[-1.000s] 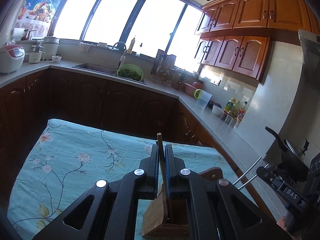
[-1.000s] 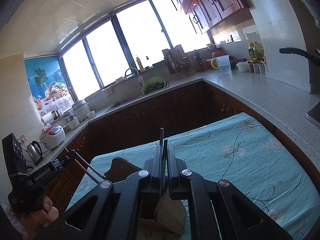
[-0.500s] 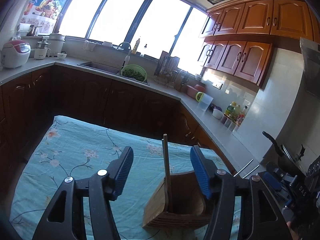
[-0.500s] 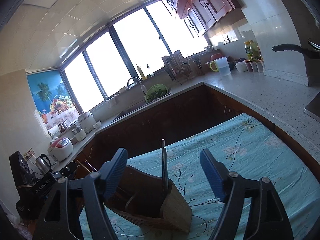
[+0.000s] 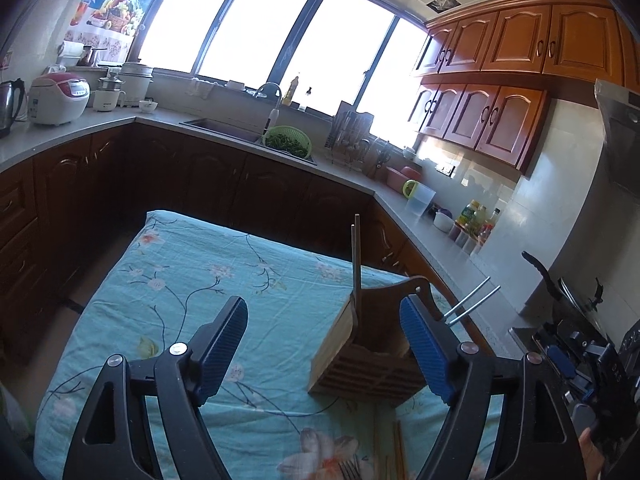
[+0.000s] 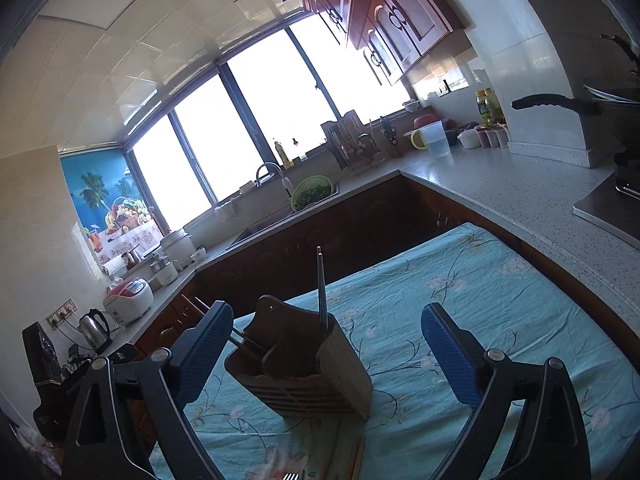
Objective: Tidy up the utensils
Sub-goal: 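Move both open tools back down to the remaining chopsticks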
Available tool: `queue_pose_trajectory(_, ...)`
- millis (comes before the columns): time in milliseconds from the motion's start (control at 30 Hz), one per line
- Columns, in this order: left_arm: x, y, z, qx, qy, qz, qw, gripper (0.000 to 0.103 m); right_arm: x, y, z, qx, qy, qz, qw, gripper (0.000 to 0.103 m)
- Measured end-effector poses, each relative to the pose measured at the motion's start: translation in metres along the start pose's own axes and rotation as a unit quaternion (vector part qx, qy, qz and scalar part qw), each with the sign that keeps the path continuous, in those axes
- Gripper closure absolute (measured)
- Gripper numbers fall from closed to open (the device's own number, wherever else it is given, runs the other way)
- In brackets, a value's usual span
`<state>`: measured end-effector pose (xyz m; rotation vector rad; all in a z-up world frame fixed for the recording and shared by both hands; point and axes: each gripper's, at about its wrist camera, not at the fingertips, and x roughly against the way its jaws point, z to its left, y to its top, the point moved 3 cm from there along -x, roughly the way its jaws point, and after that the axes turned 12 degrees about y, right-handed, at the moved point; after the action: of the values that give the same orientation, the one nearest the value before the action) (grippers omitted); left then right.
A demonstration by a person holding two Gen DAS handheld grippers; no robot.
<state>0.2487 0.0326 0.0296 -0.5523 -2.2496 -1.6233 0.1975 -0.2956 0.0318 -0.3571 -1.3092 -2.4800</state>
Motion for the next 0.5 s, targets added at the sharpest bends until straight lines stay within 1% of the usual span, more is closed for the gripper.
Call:
queue_pose_trajectory(167,0.022,-0.014,0.005,-0.002,0.001,0.015,0.9999,0.024,0.012,-0.015,-0.004,-0.008,-0.009,0.019,1.000,0.007)
queue_pose_trajectory(500,0.038,-0.028,0.015,-0.008,0.027,0.056,0.9981,0.024,0.030,-0.039,-0.006,-0.010,-0.015,0.040,0.999,0.007)
